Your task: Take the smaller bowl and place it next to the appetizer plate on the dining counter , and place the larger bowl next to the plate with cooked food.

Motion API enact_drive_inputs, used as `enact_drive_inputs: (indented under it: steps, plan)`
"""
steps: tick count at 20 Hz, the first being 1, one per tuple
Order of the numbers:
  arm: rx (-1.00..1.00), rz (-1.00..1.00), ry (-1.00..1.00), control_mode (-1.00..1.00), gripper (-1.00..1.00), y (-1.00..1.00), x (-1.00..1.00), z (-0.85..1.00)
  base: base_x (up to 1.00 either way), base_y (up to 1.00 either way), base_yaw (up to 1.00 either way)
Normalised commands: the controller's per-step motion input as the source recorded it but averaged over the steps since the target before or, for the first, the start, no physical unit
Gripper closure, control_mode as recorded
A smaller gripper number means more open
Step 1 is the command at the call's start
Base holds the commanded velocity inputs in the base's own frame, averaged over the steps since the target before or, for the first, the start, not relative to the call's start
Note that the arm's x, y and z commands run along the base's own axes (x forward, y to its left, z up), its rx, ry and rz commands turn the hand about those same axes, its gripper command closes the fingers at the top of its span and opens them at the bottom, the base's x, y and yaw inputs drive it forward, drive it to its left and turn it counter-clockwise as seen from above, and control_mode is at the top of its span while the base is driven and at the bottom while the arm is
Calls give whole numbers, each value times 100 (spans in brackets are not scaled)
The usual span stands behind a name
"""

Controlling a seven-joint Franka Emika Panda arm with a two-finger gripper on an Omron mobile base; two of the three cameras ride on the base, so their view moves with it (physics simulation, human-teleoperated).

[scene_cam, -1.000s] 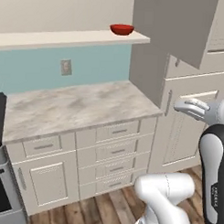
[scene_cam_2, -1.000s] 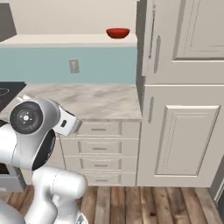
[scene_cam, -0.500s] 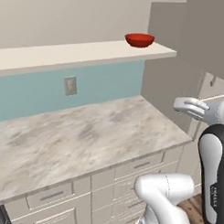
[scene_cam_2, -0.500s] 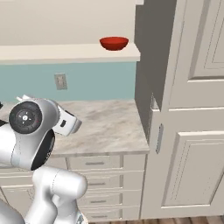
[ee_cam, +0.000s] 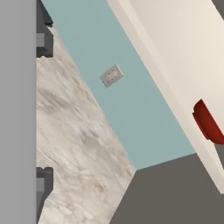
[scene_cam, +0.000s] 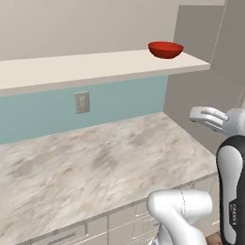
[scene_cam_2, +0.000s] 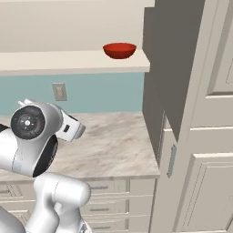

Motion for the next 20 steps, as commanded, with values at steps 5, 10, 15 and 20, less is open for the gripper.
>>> enact_drive_inputs:
  steps: [5, 10, 15, 20]
  plan:
    - [0, 0, 0, 100, -100, 0, 0, 0, 86, 7, -3]
    - [0, 0, 0, 100, -100, 0, 0, 0, -1, 0, -8]
    - [3, -11, -11, -100, -100, 0, 0, 46, 0, 0, -7]
    - [13, -6, -8, -100, -100, -5, 0, 91, 0, 0, 0]
